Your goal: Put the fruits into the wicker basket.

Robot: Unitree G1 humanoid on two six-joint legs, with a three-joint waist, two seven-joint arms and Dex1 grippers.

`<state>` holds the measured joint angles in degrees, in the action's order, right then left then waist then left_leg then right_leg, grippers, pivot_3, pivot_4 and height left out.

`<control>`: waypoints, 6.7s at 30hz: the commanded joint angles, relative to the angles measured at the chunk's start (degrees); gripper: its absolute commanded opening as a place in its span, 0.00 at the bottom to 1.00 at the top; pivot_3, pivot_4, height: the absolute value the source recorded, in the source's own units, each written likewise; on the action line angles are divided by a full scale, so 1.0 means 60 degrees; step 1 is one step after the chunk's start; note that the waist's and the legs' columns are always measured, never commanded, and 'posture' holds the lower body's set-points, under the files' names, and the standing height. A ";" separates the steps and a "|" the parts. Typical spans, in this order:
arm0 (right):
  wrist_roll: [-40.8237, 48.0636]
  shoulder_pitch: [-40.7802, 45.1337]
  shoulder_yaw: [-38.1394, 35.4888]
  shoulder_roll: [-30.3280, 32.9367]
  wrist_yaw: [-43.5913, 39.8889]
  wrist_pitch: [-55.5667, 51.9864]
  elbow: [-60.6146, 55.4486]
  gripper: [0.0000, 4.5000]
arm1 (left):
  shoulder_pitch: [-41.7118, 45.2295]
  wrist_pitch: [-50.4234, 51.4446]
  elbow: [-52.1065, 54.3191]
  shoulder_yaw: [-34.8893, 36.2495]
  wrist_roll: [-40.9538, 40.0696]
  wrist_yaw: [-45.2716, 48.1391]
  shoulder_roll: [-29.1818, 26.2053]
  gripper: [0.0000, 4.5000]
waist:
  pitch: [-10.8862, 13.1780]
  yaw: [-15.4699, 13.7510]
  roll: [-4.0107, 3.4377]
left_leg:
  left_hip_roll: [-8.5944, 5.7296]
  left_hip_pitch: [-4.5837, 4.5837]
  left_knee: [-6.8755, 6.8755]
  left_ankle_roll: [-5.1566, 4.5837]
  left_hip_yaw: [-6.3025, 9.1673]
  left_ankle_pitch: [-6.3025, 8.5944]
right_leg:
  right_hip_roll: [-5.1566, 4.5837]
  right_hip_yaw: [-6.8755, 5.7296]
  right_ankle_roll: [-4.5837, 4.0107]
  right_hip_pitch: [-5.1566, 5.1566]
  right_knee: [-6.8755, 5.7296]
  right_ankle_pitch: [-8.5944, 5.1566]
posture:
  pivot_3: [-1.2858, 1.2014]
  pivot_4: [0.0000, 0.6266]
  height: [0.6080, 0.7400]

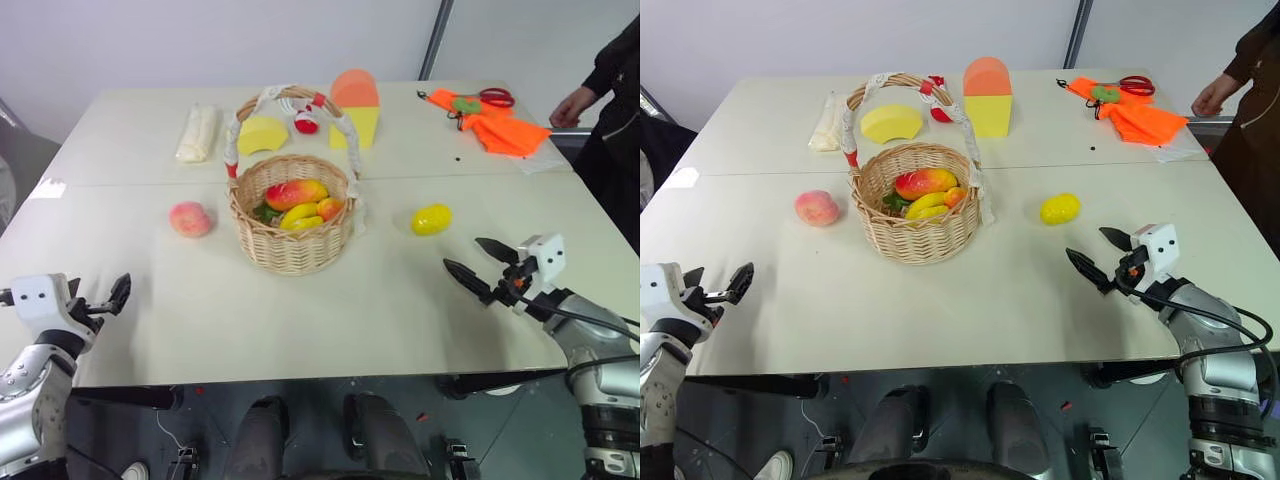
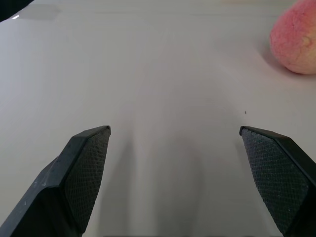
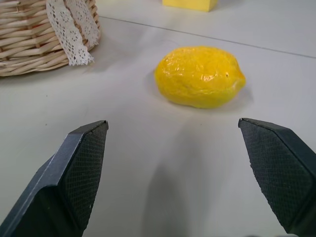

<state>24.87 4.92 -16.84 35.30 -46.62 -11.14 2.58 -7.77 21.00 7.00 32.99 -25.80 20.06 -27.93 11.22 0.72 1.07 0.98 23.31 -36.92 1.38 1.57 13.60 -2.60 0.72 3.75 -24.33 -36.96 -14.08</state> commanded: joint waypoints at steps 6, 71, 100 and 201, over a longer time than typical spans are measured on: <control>-0.0059 0.0231 -0.0145 0.0087 -0.0124 0.0438 0.0133 0.98 | 0.0060 0.0062 0.0493 0.0256 -0.0377 -0.0202 0.0052 1.00 | 0.0000 -0.0007 0.0000 | -0.0002 0.0000 -0.0001 0.0000 -0.0002 0.0000 | 0.0000 0.0001 0.0000 0.0000 0.0001 0.0000 | 0.52 0.24 1.00; 0.1569 0.2738 0.2004 0.1030 -0.0211 -0.3016 -0.4577 1.00 | 0.6998 0.4156 0.2134 -0.4851 -0.0729 0.1568 -0.0729 0.74 | 0.0014 -0.0149 0.0029 | -0.0020 0.0021 -0.0007 -0.0019 -0.0034 0.0010 | -0.0002 0.0024 0.0096 0.0035 0.0091 0.0045 | 0.52 0.24 1.00; -0.7948 0.5693 0.5735 0.1962 0.2036 0.5205 0.4668 0.88 | 0.4949 0.4349 0.4181 -0.4062 -0.3202 0.3262 -0.1626 1.00 | 0.0016 0.0030 0.0025 | -0.0010 0.0015 -0.0022 -0.0044 -0.0081 0.0024 | 0.0008 0.0071 0.0102 0.0011 0.0070 0.0044 | 0.52 0.24 1.00; 0.0393 0.2012 -0.2345 0.0346 0.3152 -0.2014 -0.1372 0.64 | 0.1986 0.1149 0.2553 -0.2484 -0.2212 0.3149 -0.1188 1.00 | 0.0018 0.0024 0.0013 | -0.0006 0.0011 -0.0010 -0.0044 -0.0097 0.0022 | 0.0013 0.0103 0.0083 -0.0025 0.0009 0.0021 | 0.52 0.24 1.00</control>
<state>25.15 17.39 -29.75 36.00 -25.09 -23.52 -1.59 4.48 29.49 21.83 16.47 -40.23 39.84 -34.61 11.33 0.87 1.14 0.95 23.36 -36.99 1.12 0.94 13.73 -2.53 1.36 4.23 -24.49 -36.91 -13.96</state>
